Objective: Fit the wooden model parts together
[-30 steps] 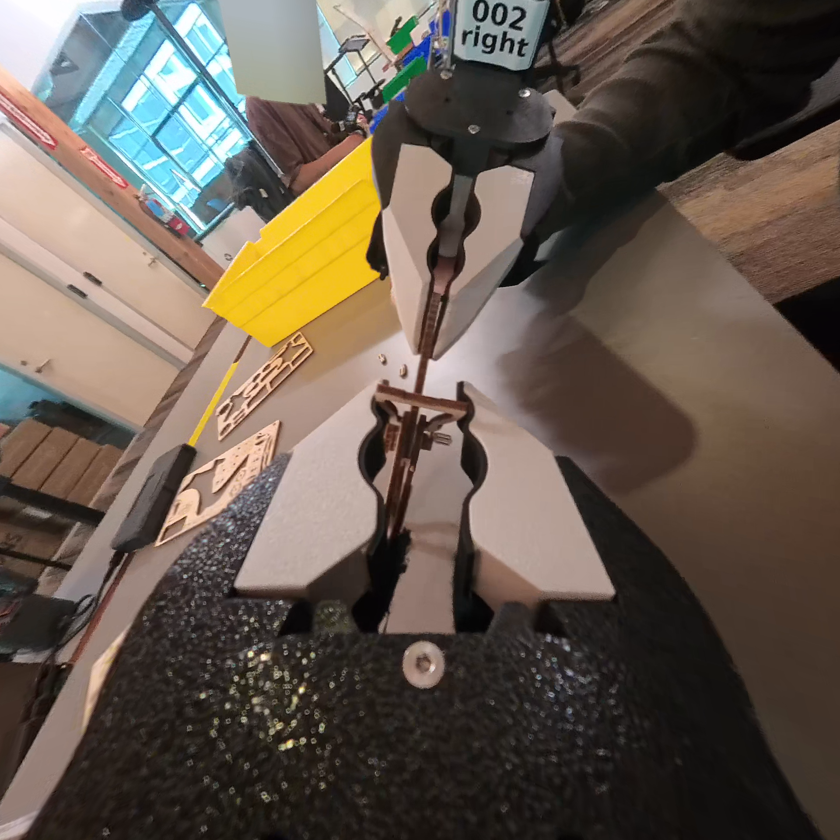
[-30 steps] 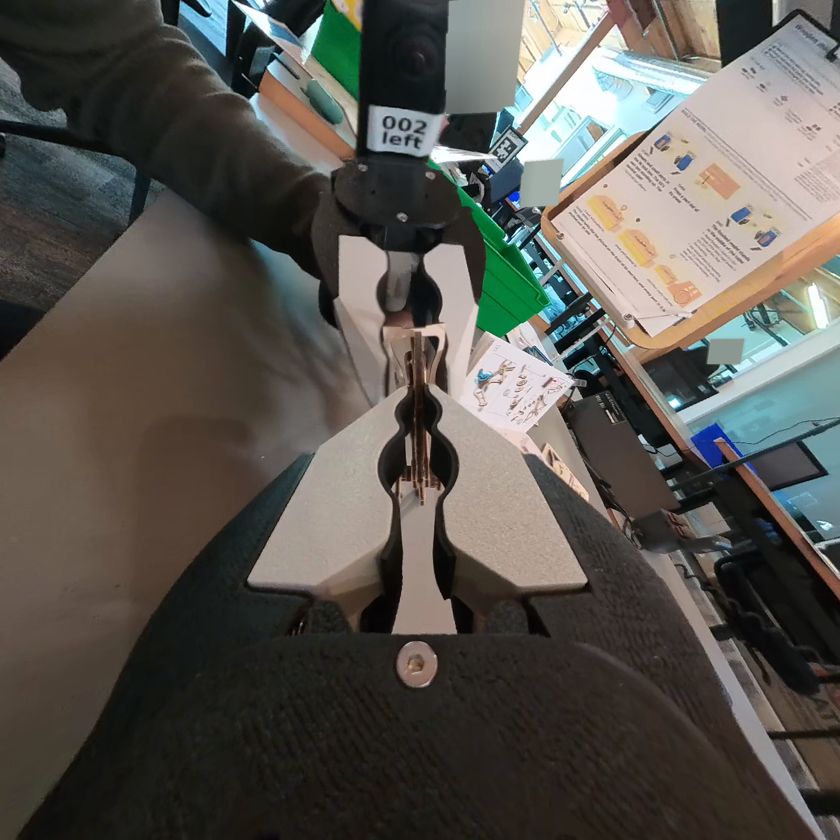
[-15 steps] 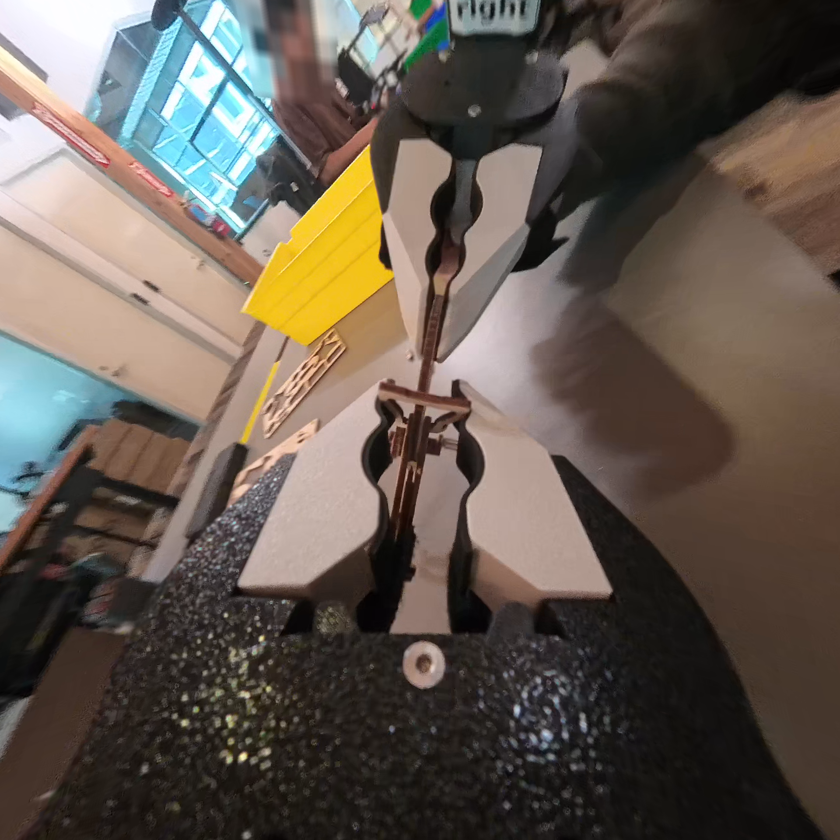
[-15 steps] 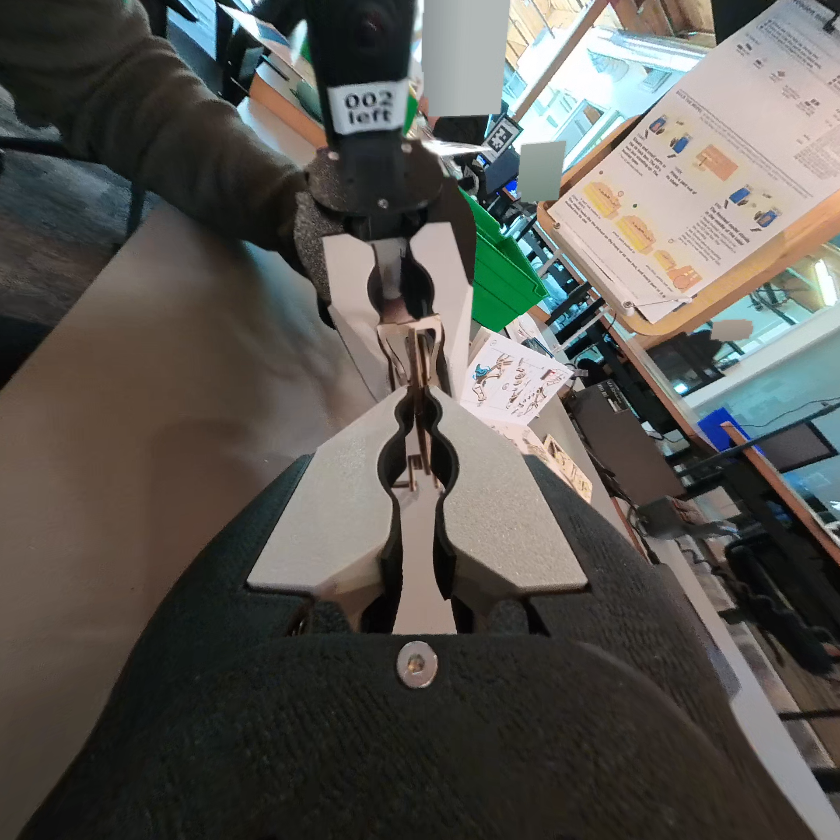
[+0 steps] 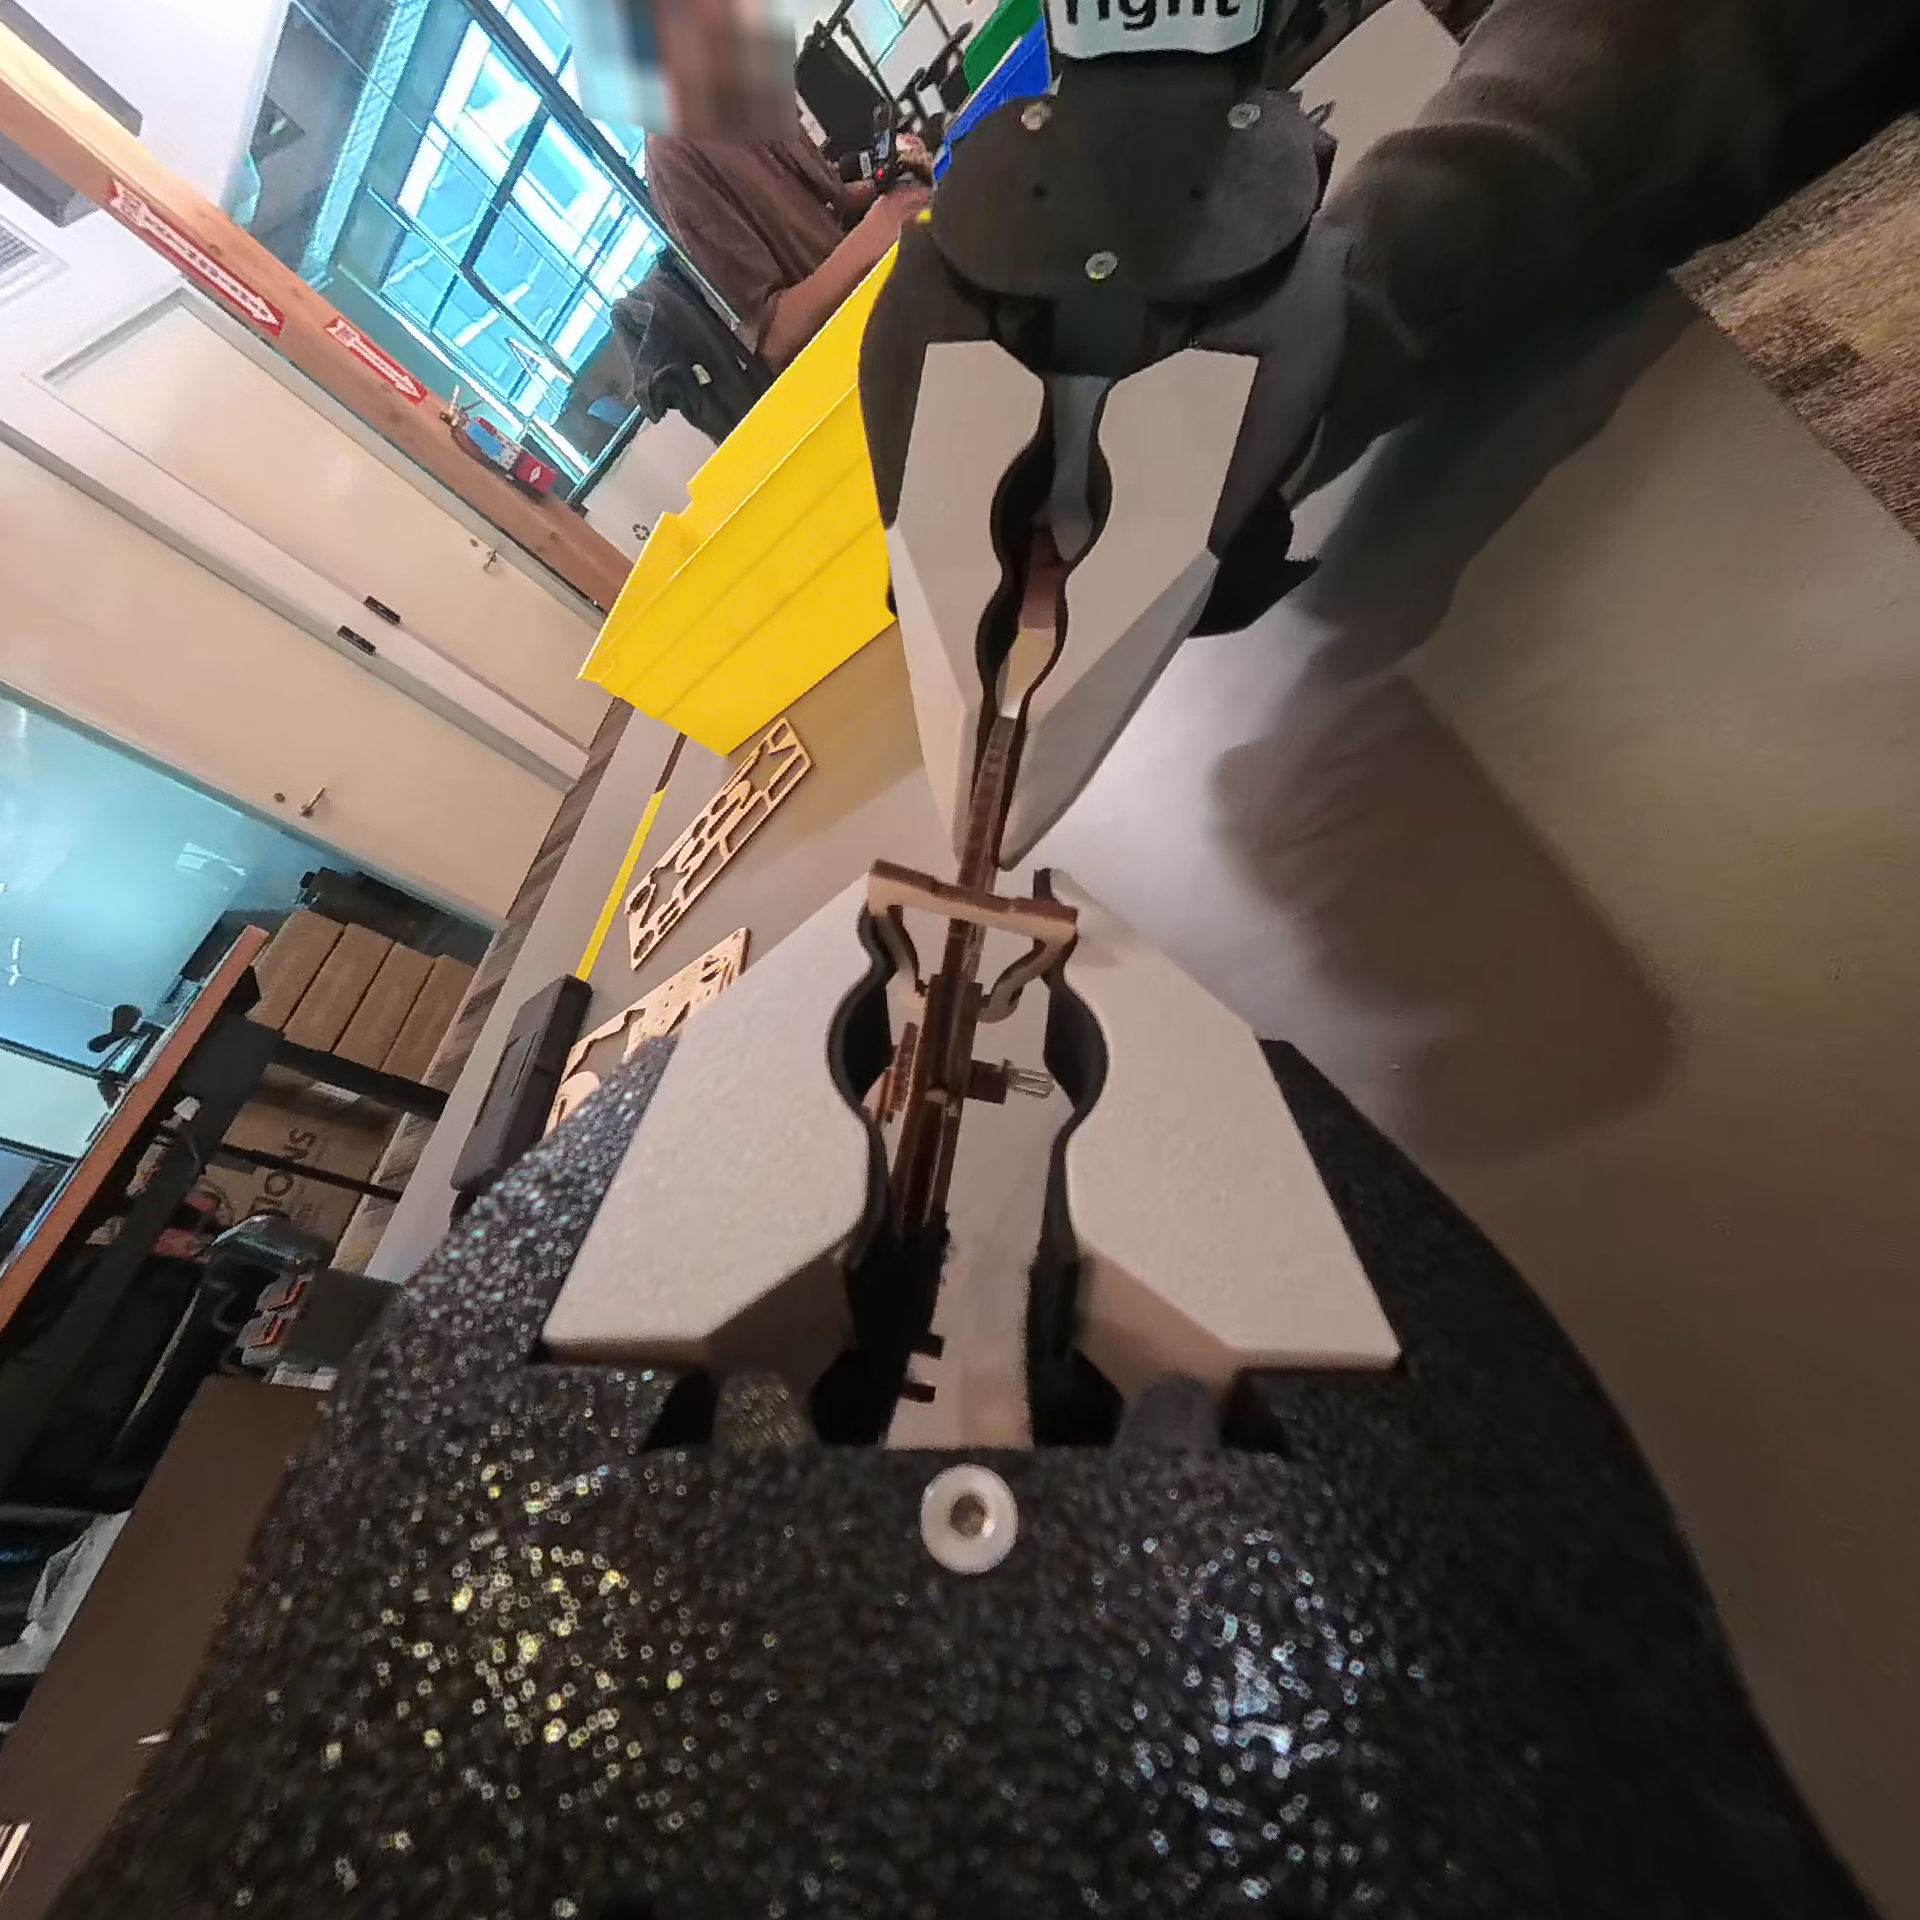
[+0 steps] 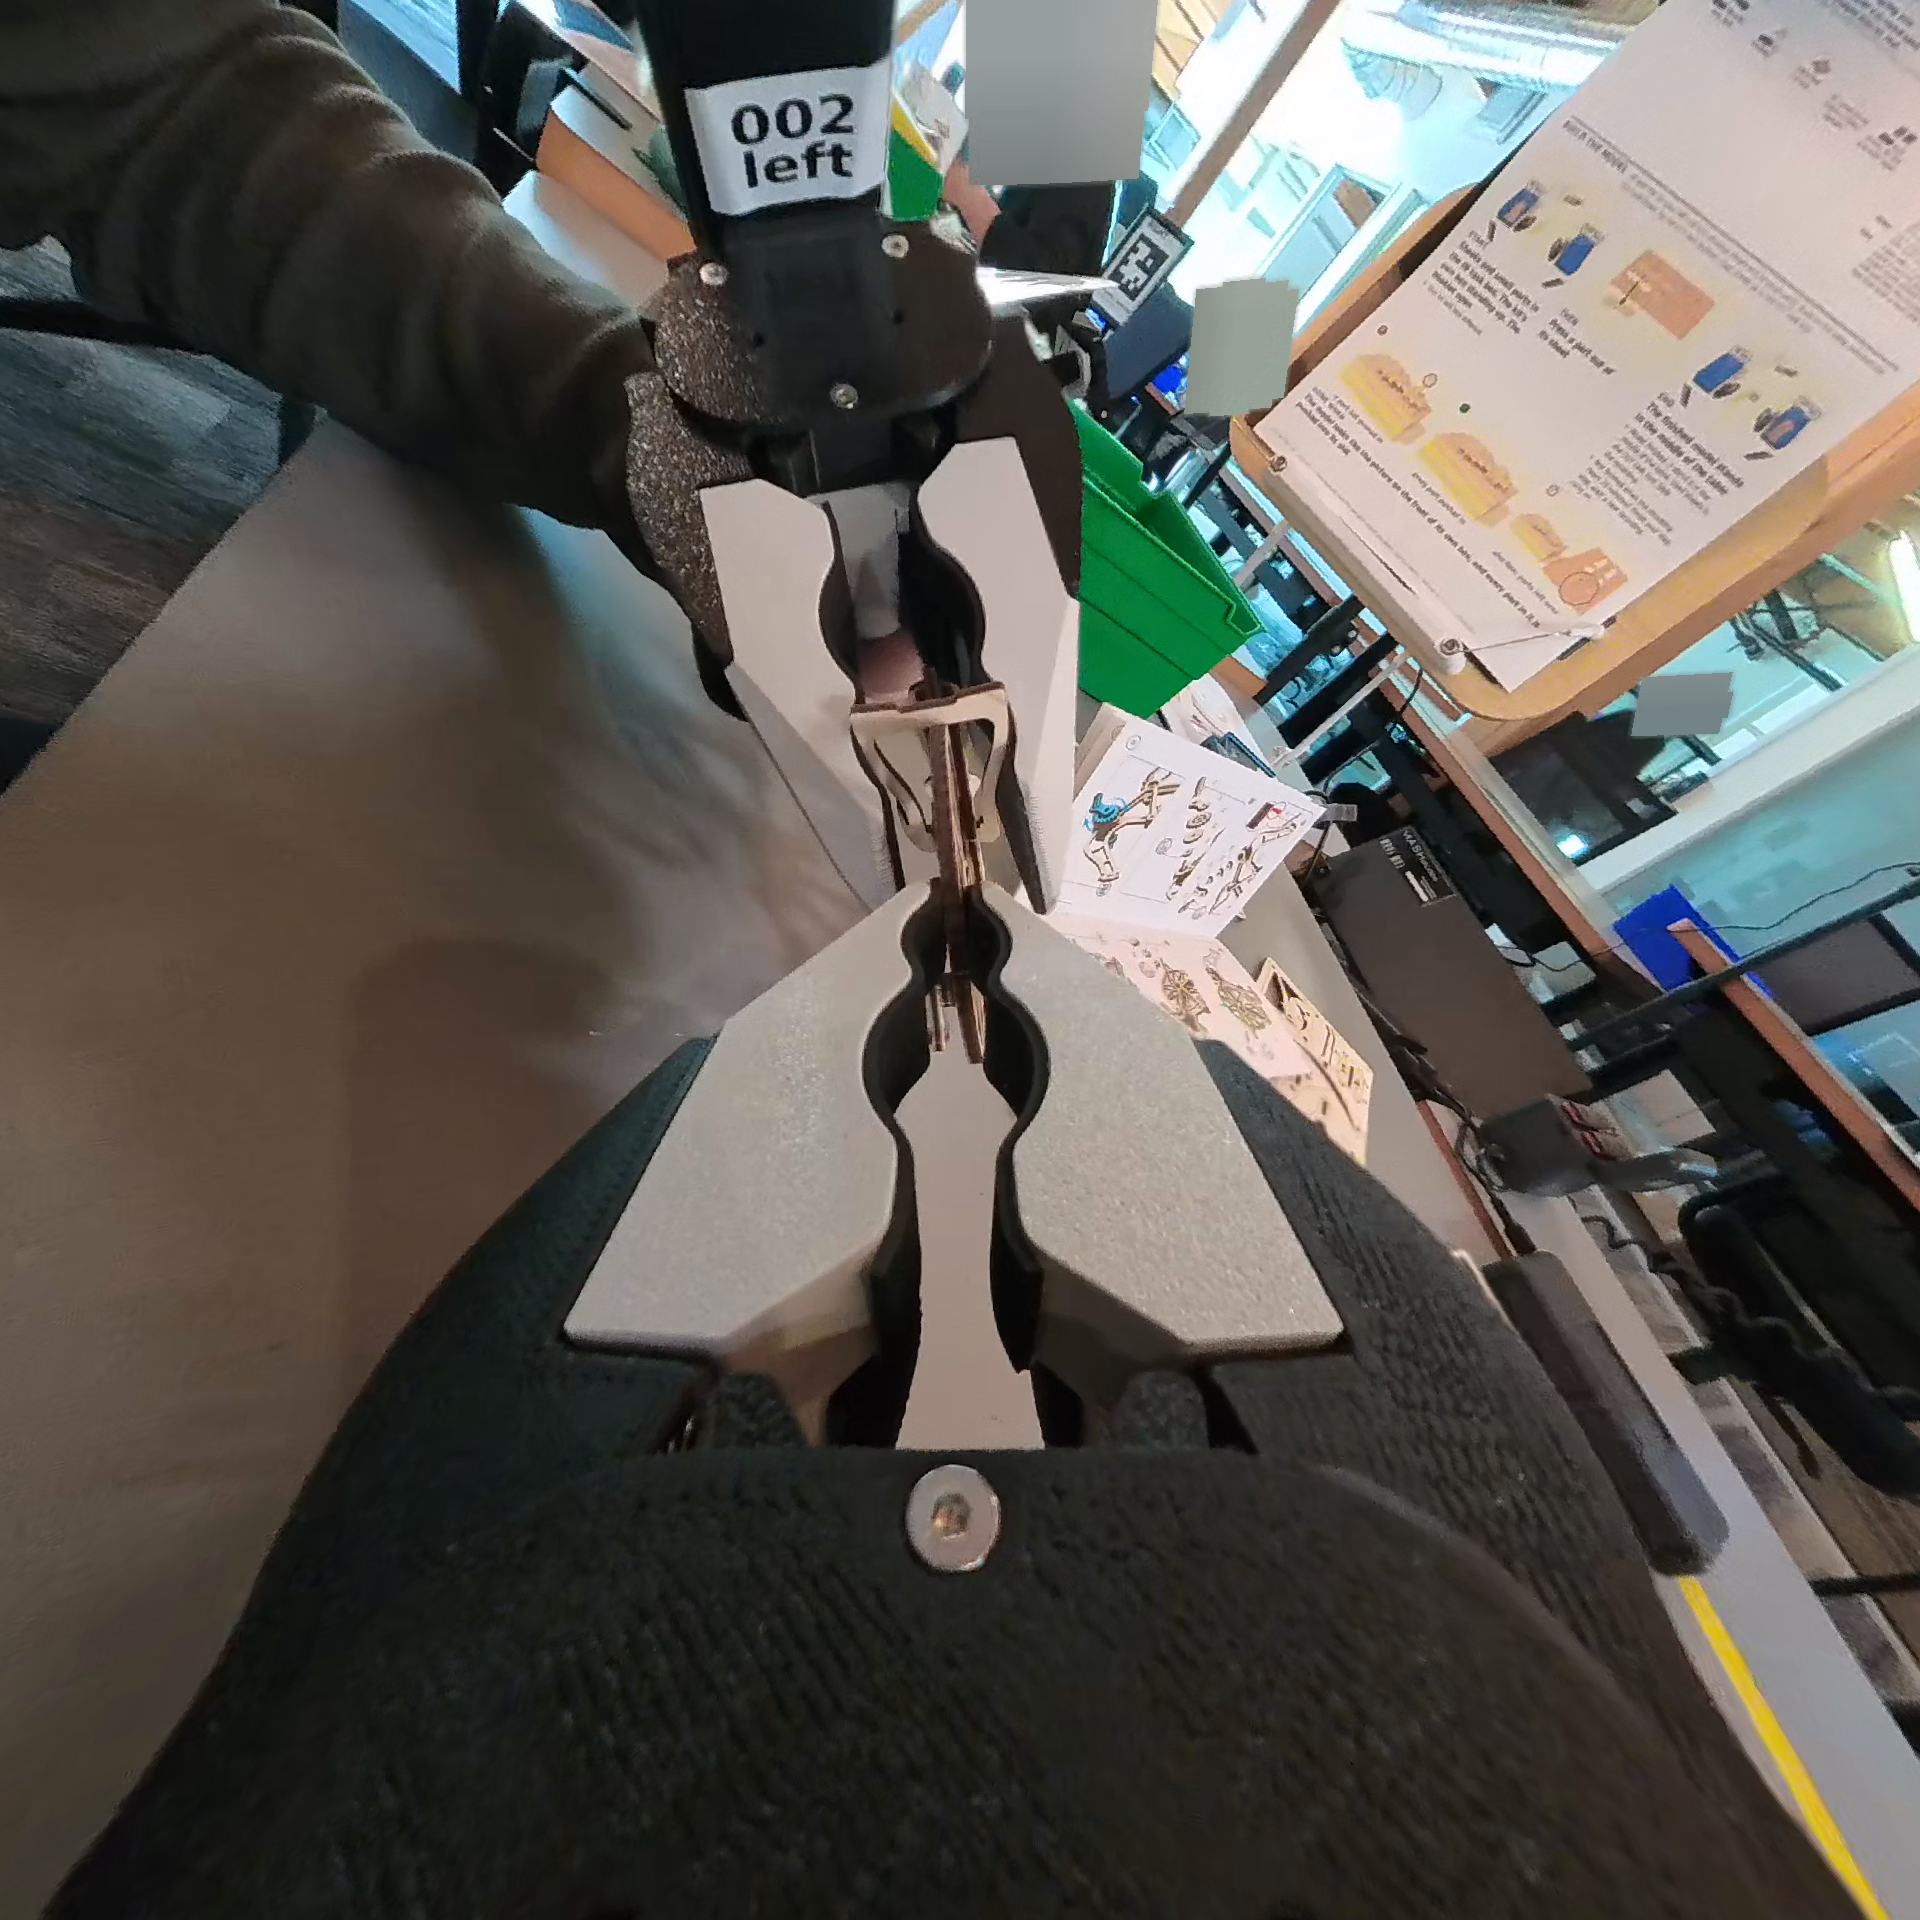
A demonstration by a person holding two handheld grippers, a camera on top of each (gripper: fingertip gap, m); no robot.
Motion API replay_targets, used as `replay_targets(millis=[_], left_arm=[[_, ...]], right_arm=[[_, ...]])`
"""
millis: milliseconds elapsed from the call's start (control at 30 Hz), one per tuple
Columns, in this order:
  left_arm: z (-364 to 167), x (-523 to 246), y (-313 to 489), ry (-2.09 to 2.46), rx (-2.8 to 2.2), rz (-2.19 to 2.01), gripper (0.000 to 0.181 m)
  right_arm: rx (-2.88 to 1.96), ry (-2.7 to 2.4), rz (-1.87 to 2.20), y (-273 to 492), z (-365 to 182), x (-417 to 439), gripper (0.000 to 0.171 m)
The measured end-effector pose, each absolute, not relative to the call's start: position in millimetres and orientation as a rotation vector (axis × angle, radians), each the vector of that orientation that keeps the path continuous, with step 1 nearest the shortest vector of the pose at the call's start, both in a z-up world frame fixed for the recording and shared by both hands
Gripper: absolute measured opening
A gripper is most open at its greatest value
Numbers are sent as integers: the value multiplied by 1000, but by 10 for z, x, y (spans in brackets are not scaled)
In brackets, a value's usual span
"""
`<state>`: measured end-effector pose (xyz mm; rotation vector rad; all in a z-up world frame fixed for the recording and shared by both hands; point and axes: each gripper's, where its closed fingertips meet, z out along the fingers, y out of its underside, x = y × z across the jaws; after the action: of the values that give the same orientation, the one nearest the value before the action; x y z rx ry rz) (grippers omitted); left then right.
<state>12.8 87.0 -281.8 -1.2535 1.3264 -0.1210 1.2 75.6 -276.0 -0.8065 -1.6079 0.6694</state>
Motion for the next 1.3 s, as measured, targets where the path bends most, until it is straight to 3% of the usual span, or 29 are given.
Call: replay_targets(millis=[267, 667, 1300], left_arm=[[-2847, 109, 888, 1305, -1300, -167, 28], [-2618, 40, 933, 1107, -1343, -390, 45], [-2624, -4, 1030, 1090, -1417, -305, 37]], right_arm=[[-829, -1605, 722, 758, -2784, -4, 0], [-1051, -1420, 1147, 871, -2651, -18, 0], [-1135, -1347, 1293, 861, -2574, -54, 0]])
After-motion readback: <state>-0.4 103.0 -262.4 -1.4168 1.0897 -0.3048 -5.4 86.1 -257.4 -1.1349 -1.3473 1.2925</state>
